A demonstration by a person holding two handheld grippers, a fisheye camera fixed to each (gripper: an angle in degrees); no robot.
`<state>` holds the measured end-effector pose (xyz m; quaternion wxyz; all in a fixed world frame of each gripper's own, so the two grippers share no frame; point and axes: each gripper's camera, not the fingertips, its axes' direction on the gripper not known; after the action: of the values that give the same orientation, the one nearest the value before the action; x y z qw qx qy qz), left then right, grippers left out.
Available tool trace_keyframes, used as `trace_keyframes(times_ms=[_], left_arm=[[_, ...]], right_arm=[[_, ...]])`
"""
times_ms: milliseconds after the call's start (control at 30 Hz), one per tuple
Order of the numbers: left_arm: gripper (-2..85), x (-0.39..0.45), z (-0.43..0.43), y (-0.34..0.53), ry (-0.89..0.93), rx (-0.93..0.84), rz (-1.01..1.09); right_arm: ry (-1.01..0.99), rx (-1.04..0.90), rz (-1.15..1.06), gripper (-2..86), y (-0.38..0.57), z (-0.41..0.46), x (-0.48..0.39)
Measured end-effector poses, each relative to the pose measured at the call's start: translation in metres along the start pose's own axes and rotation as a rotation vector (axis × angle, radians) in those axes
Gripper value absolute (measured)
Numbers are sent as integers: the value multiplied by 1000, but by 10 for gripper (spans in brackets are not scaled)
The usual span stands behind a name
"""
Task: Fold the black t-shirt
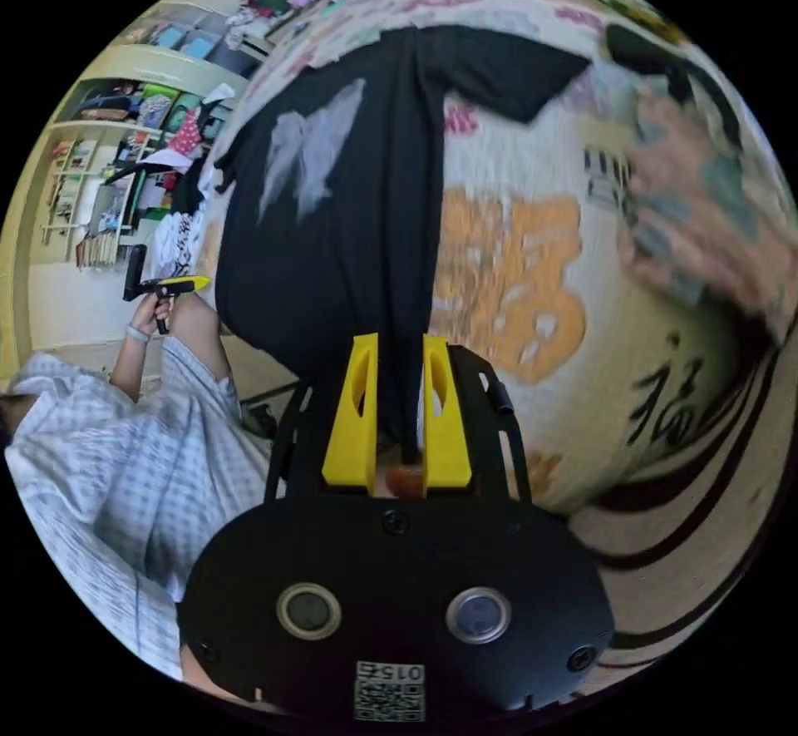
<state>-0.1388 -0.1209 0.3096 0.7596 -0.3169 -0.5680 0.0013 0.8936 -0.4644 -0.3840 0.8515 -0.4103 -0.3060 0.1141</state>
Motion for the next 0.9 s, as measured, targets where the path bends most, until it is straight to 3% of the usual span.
trace_keyframes(times_ms=[133, 433, 633, 900], left_arm=[[74, 11, 53, 23, 69, -135, -3], [-2, 32, 94, 54, -11, -111, 24], [-7, 46, 101, 84, -109, -57, 33], [0, 57, 152, 104, -109, -74, -18]], right_arm=[[-9, -107, 118, 89, 74, 48, 4], [2, -156, 121, 6, 107, 72, -6], [20, -93, 174, -3, 148, 57, -9], [-56, -51, 297, -1, 189, 80, -16]])
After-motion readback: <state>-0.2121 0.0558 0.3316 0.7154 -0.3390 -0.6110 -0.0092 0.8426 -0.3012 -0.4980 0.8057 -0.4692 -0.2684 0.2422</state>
